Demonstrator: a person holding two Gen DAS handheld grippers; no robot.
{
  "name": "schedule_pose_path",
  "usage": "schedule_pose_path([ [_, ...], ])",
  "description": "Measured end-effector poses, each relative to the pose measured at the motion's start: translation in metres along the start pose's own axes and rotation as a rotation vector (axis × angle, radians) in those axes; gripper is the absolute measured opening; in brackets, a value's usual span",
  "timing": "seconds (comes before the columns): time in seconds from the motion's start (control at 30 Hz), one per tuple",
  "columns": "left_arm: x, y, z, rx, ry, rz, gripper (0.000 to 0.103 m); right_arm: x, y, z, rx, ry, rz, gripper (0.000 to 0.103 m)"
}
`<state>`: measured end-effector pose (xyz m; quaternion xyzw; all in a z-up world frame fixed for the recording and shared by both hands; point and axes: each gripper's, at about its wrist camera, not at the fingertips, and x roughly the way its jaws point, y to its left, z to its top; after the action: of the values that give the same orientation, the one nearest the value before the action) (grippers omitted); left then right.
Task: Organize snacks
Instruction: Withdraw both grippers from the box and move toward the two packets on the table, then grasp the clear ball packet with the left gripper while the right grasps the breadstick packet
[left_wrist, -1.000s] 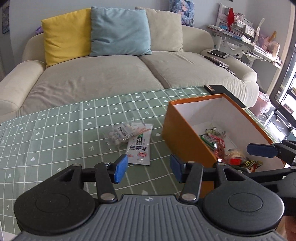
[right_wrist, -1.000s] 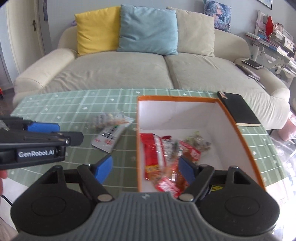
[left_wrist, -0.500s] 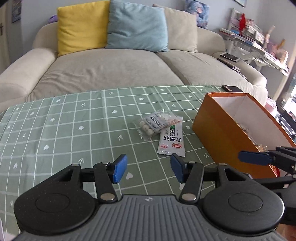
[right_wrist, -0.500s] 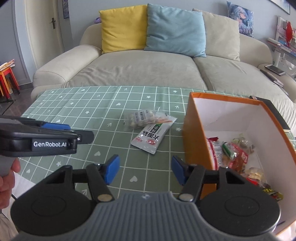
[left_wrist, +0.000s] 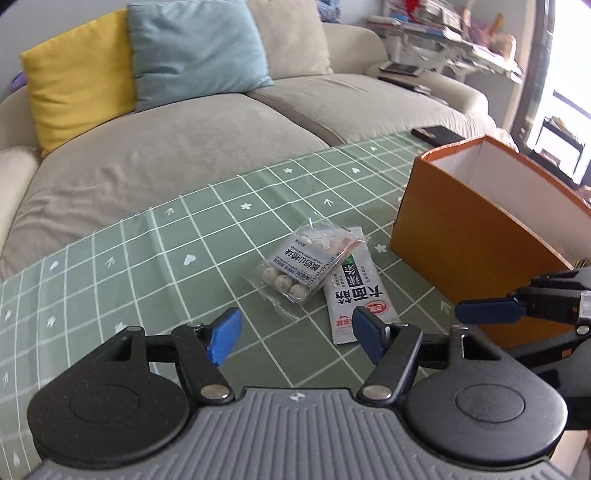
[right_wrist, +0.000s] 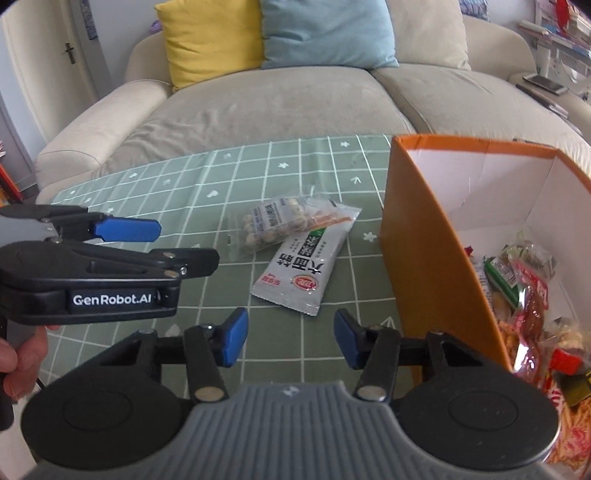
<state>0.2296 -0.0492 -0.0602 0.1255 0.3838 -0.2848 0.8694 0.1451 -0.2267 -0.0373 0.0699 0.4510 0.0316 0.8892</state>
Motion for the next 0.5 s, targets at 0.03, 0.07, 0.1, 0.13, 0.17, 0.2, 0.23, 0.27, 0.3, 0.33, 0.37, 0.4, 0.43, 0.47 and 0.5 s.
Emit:
schedule_pose_path([
  [0.03,0.007,0.002,0.002,0.018,0.008,-0.006,0.081,0.006,-0.001,0.001,0.010,0.006,-0.010,0.051],
  [0.07,0.014,0.004,0.004,0.035,0.019,-0.010,0.081,0.011,-0.002,0.003,0.020,0.009,-0.019,0.051],
  [0.1,0.021,0.006,0.006,0.051,0.027,-0.015,0.081,0.016,-0.003,0.004,0.027,0.011,-0.029,0.051],
  [0.13,0.027,0.008,0.008,0.067,0.033,-0.022,0.081,0.021,-0.005,0.005,0.032,0.014,-0.040,0.051],
  [0.17,0.033,0.009,0.011,0.082,0.040,-0.033,0.082,0.026,-0.006,0.006,0.037,0.016,-0.049,0.051],
  [0.2,0.038,0.011,0.013,0.096,0.046,-0.047,0.084,0.030,-0.008,0.007,0.047,0.017,-0.055,0.051],
  [0.23,0.044,0.011,0.016,0.112,0.050,-0.060,0.085,0.033,-0.010,0.007,0.059,0.019,-0.054,0.051],
  [0.27,0.049,0.012,0.017,0.130,0.056,-0.070,0.087,0.037,-0.012,0.008,0.072,0.020,-0.050,0.051],
  [0.3,0.054,0.012,0.019,0.149,0.061,-0.078,0.087,0.039,-0.013,0.008,0.081,0.015,-0.049,0.050],
  [0.33,0.060,0.011,0.021,0.167,0.067,-0.086,0.087,0.041,-0.014,0.008,0.085,0.008,-0.046,0.049],
  [0.37,0.066,0.011,0.024,0.184,0.075,-0.092,0.087,0.042,-0.014,0.008,0.082,0.001,-0.039,0.049],
  [0.4,0.071,0.012,0.026,0.199,0.084,-0.098,0.087,0.044,-0.014,0.008,0.076,-0.007,-0.036,0.049],
  [0.43,0.075,0.012,0.028,0.212,0.091,-0.105,0.087,0.045,-0.014,0.008,0.067,-0.015,-0.034,0.049],
  [0.47,0.078,0.013,0.031,0.219,0.092,-0.114,0.087,0.046,-0.013,0.007,0.058,-0.022,-0.034,0.049],
  [0.5,0.081,0.014,0.032,0.221,0.094,-0.126,0.088,0.047,-0.013,0.007,0.051,-0.029,-0.036,0.048],
])
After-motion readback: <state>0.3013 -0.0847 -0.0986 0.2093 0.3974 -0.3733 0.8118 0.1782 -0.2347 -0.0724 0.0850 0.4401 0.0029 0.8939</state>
